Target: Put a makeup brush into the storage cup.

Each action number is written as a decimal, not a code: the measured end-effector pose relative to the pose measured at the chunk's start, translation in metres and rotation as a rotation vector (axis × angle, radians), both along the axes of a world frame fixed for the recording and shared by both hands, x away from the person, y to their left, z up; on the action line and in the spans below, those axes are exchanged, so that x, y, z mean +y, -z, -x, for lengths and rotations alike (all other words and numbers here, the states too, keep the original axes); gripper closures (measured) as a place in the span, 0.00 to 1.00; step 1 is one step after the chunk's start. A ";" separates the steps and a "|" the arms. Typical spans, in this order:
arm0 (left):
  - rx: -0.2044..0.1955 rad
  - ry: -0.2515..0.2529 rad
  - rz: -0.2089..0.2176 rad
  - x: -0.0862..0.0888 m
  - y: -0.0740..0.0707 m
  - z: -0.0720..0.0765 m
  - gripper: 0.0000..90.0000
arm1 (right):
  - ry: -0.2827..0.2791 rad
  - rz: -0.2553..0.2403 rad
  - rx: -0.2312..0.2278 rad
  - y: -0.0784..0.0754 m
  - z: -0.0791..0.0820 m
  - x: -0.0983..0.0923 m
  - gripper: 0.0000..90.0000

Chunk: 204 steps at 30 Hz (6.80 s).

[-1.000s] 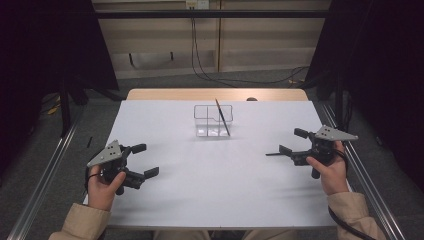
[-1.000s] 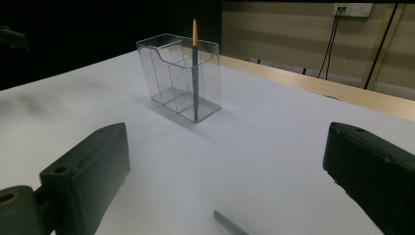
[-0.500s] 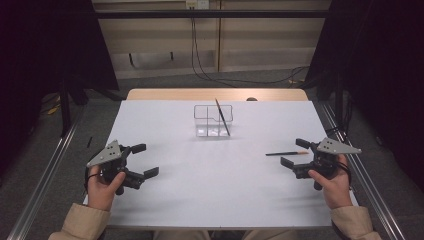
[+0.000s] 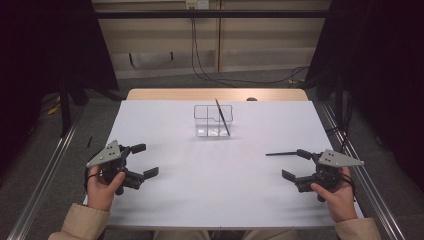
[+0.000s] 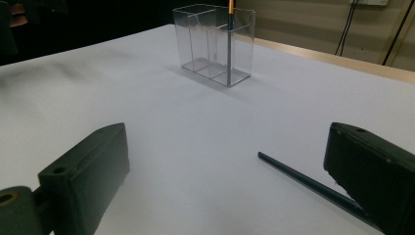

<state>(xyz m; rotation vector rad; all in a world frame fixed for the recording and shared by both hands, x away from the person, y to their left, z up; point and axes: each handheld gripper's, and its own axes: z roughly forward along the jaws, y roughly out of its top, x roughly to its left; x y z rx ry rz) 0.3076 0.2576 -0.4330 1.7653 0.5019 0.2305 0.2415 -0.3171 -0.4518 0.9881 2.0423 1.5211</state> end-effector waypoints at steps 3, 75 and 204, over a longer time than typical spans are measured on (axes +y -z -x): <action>-0.001 0.000 -0.001 0.000 0.000 0.000 0.01 | -0.001 0.001 -0.005 0.000 0.003 0.000 0.03; 0.001 0.001 -0.004 0.001 0.002 -0.001 0.01 | 0.166 -0.006 0.025 -0.009 -0.095 -0.019 0.04; 0.025 0.020 -0.013 -0.003 0.006 -0.002 0.01 | -0.258 0.826 0.683 -0.003 -0.141 -0.008 0.93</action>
